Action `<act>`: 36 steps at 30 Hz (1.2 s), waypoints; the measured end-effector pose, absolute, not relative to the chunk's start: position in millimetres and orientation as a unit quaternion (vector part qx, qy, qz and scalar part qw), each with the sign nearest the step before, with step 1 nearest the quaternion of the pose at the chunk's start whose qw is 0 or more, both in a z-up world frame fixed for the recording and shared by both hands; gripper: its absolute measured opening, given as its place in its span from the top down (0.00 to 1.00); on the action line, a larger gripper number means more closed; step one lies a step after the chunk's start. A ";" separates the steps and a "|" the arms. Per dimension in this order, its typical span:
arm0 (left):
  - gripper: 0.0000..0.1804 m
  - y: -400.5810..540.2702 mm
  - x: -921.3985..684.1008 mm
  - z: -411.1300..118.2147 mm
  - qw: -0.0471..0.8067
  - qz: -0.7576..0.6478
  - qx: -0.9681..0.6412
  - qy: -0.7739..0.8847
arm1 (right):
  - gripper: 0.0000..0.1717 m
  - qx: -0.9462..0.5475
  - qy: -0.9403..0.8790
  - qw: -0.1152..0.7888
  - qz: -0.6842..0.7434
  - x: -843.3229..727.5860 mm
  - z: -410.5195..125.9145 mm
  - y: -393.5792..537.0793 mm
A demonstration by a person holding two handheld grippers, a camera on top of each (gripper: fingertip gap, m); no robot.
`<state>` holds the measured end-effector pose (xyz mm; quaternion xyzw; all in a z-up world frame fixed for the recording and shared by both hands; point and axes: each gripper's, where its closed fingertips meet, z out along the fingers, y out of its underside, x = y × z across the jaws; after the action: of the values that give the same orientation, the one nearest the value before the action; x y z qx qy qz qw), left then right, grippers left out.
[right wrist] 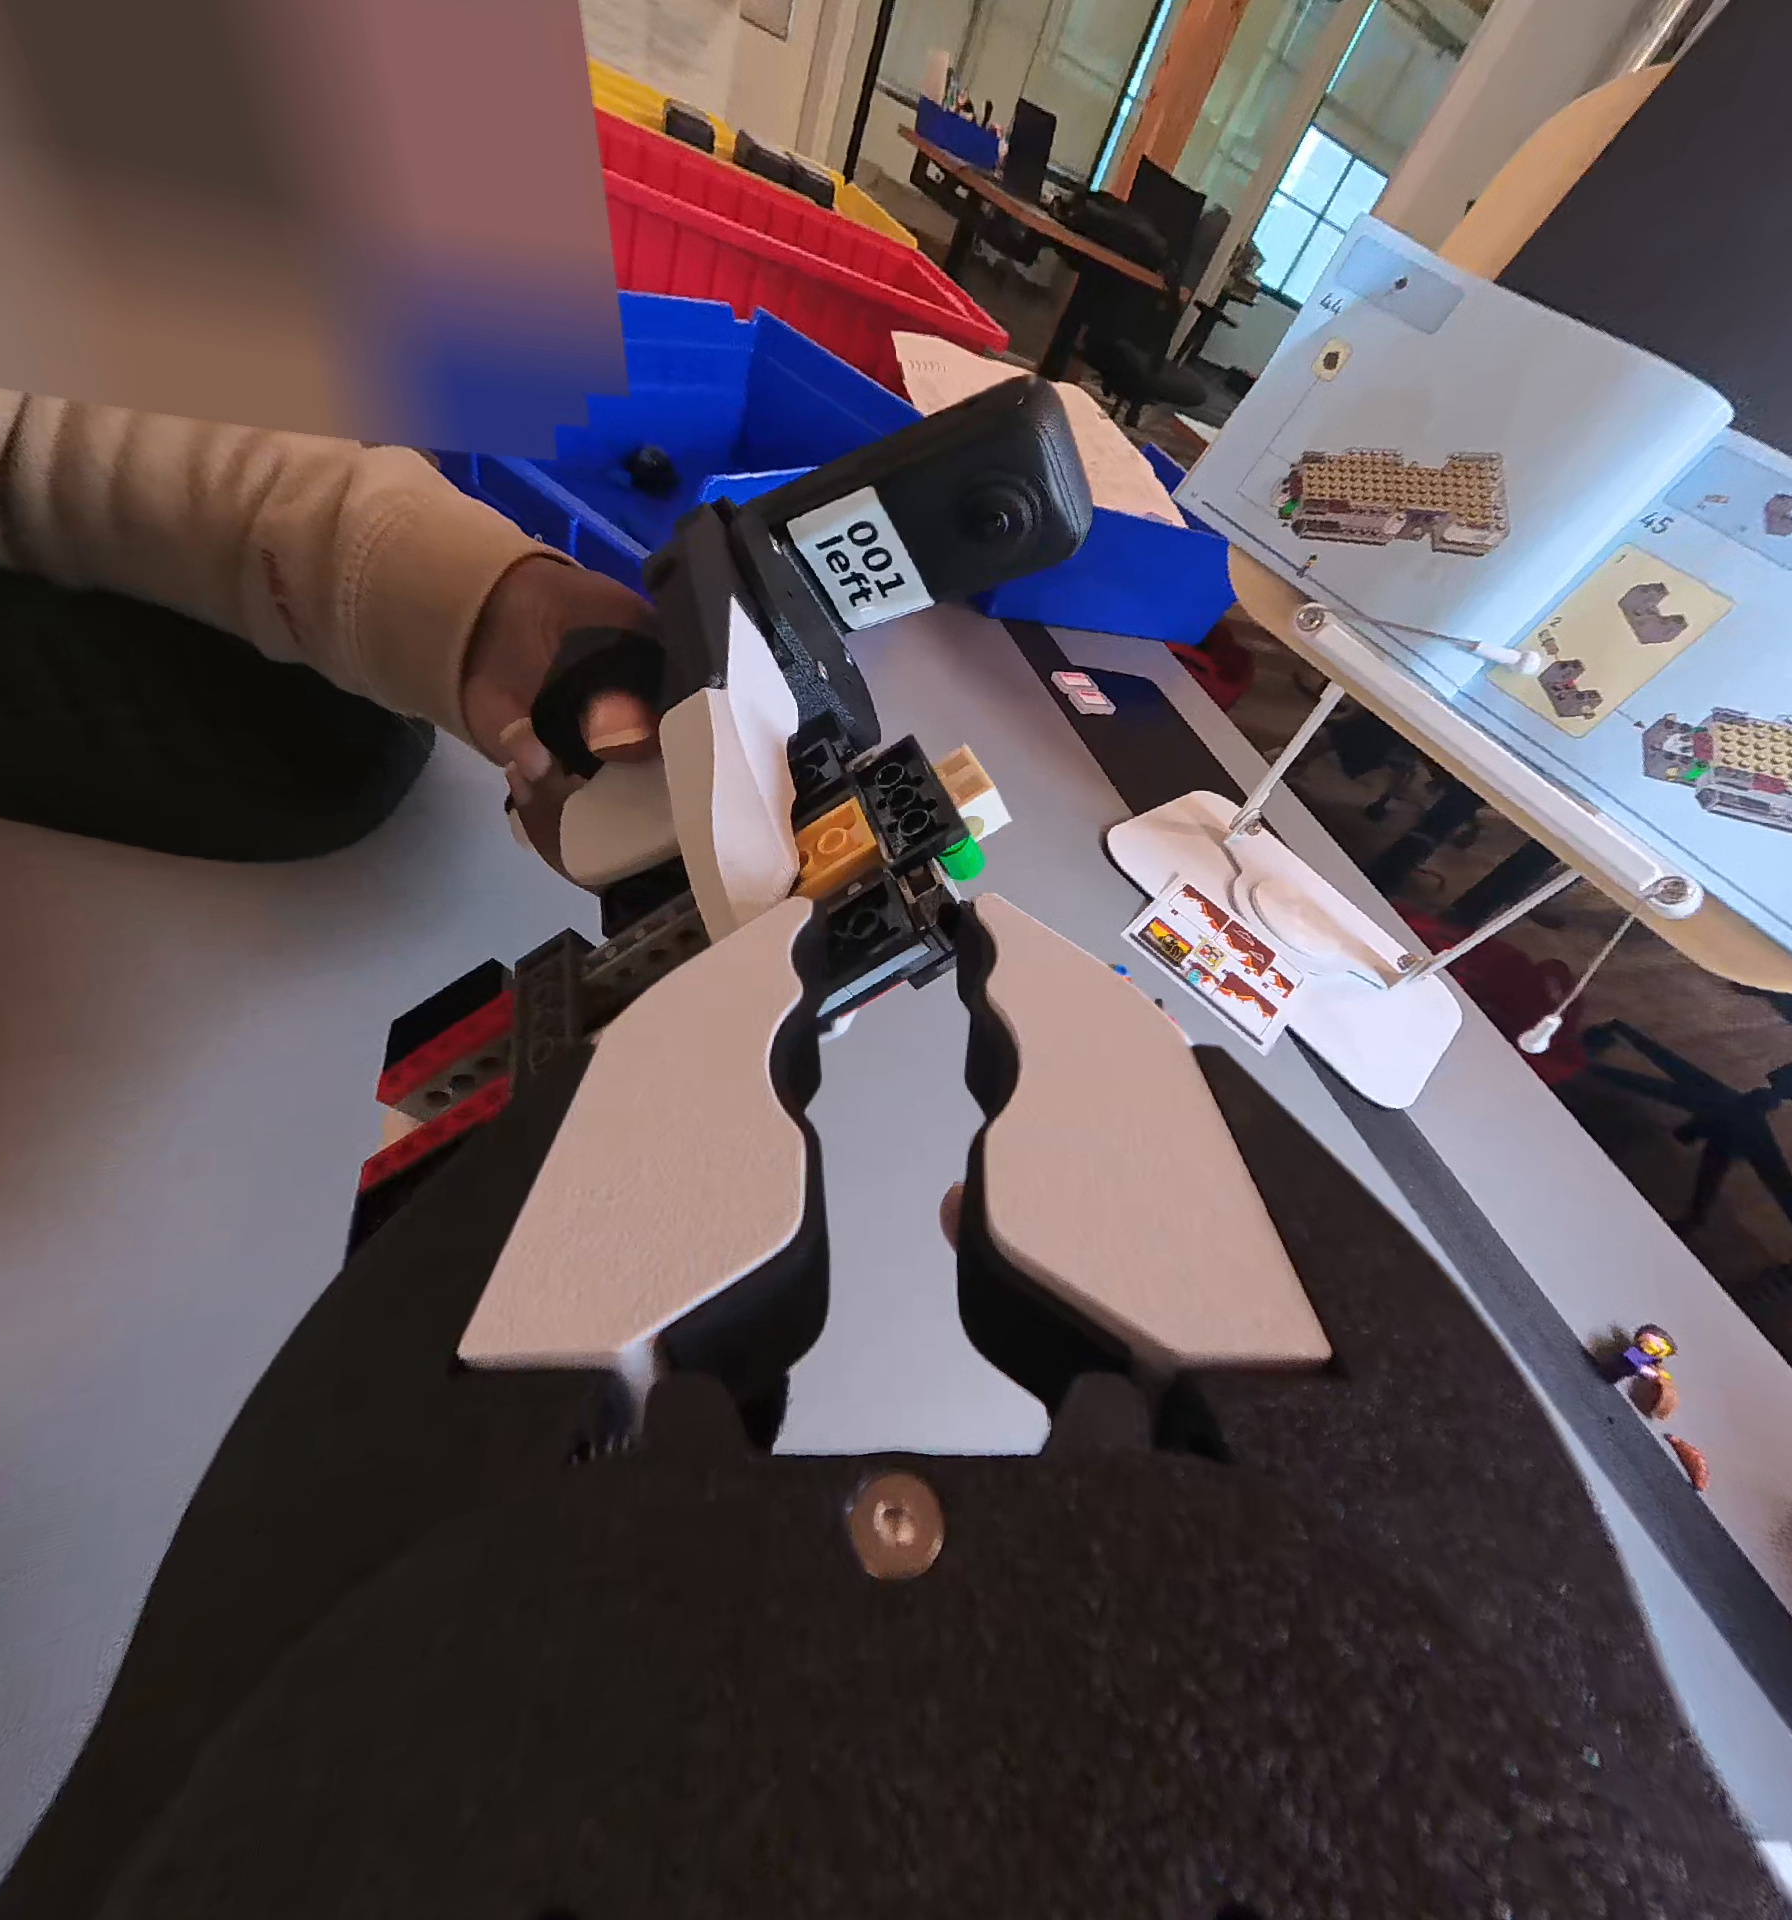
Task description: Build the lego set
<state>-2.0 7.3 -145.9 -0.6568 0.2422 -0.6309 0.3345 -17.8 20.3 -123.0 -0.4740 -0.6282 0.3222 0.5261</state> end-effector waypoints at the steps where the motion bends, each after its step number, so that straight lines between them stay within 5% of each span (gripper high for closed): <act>1: 0.87 7.2 -2.3 -145.7 0.334 -0.633 -0.657 0.239 | 0.87 -0.474 -0.628 0.528 0.321 -18.3 -122.9 20.0; 12: 0.86 0.0 -1.5 -141.3 0.362 -0.614 -0.644 0.278 | 0.88 -0.461 -0.617 0.547 0.329 -16.6 -114.4 11.6; 17: 0.86 -3.5 -8.2 -133.2 0.476 -0.508 -0.610 0.380 | 0.73 -0.486 -0.589 0.496 0.413 -10.4 -108.8 9.6; 23: 0.87 -17.0 1.0 -136.6 0.537 -0.393 -0.570 0.483 | 0.82 -0.453 -0.618 0.447 0.462 -20.0 -116.2 -19.7; 29: 0.85 -16.0 -0.8 -137.4 0.555 -0.359 -0.565 0.494 | 0.87 -0.431 -0.641 0.481 0.415 -24.3 -117.3 -24.6; 32: 0.68 -4.8 -15.8 -135.2 0.556 -0.352 -0.595 0.463 | 0.87 -0.421 -0.653 0.531 0.338 -23.1 -116.5 -13.9; 36: 0.75 6.2 -48.2 -128.6 0.562 -0.373 -0.645 0.359 | 0.87 -0.396 -0.682 0.599 0.139 -21.7 -134.6 11.2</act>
<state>-48.2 6.2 -128.6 -0.6450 0.3594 -0.3731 0.5617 -21.7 11.2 -134.6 -0.3959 -0.6823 0.1390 0.5987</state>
